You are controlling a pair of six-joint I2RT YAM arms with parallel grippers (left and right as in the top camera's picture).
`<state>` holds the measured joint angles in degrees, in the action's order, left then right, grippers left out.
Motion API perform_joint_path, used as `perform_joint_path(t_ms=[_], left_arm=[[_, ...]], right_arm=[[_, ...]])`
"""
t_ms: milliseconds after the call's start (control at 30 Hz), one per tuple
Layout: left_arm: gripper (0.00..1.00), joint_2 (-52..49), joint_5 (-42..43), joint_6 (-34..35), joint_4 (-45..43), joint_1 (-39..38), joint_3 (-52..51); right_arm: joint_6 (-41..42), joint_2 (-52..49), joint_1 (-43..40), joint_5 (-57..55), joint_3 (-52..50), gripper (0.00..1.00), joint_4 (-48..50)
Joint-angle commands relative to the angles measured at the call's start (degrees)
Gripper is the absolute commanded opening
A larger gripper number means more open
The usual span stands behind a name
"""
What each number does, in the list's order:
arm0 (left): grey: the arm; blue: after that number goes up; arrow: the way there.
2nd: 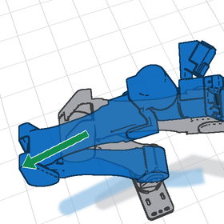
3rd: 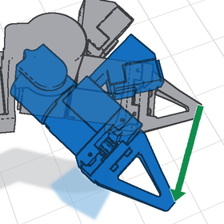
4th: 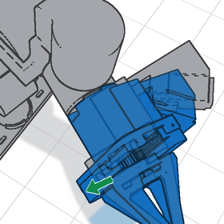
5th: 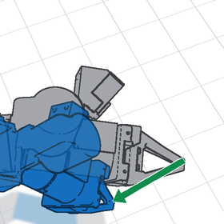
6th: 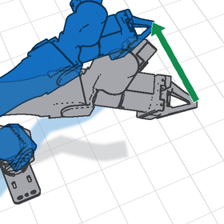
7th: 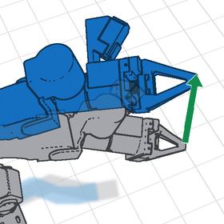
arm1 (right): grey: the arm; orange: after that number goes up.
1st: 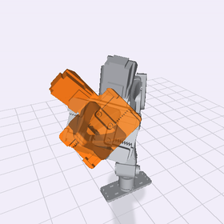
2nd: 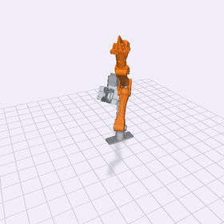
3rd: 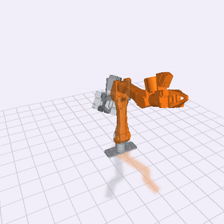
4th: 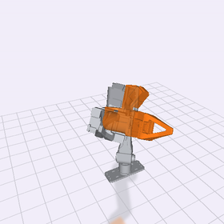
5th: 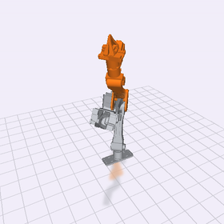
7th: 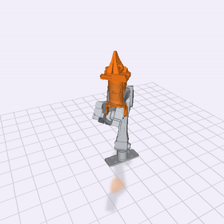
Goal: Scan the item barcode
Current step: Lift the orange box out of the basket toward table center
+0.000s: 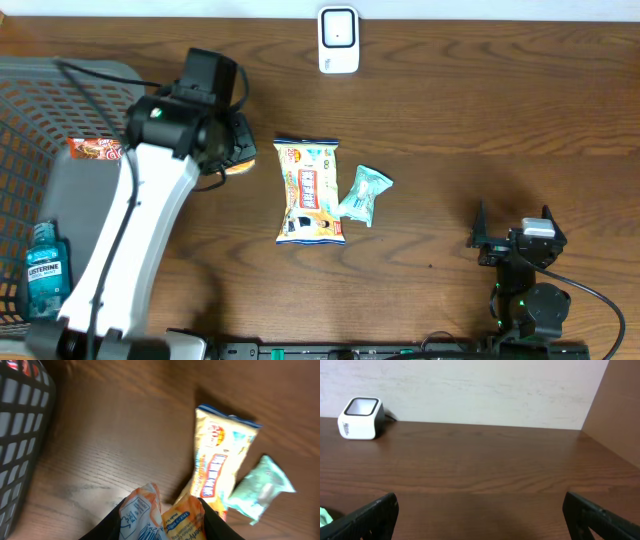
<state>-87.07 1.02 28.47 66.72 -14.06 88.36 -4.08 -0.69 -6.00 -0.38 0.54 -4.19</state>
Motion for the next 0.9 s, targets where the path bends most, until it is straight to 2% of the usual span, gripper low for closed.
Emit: perform_joint_path(t_ms=[0, 533, 867], left_arm=[[0.33, -4.8, -1.5, -0.3, 0.3, -0.2, -1.3], [0.32, -11.1, -1.6, -0.3, -2.0, -0.2, -3.4], [0.33, -11.6, -1.5, -0.3, -13.1, -0.2, -14.3]], right_arm=[[-0.7, 0.3, -0.3, 0.3, -0.2, 0.99, -0.1], [-0.7, 0.3, -0.3, 0.3, -0.2, 0.99, -0.1], [-0.7, 0.3, -0.3, 0.3, -0.2, 0.99, -0.1]])
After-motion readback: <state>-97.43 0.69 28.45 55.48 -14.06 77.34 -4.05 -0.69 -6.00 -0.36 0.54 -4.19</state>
